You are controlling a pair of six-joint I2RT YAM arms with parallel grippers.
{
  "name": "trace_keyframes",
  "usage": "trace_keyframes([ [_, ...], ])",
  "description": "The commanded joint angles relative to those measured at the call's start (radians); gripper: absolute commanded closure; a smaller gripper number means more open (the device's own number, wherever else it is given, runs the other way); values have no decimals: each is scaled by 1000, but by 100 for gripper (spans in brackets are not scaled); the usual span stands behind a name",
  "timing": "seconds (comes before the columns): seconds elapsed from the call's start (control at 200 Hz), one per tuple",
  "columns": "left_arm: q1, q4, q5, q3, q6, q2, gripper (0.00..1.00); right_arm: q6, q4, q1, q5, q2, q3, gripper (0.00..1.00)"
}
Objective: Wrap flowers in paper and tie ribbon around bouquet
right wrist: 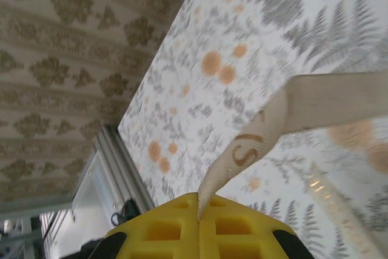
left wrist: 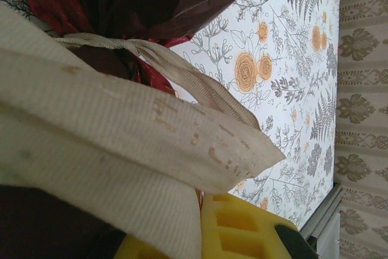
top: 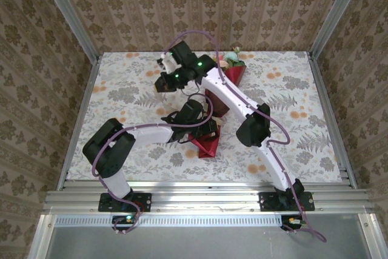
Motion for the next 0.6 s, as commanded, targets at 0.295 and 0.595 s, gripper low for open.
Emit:
trace_keyframes([
  [0.295,-6,-37,-11,28,40,23,100,-129,-111,97,-5,-75,-120,57],
  [0.595,25,-25,28,45,-11,21,100,23,-156,-30,229,-189,-58,48],
])
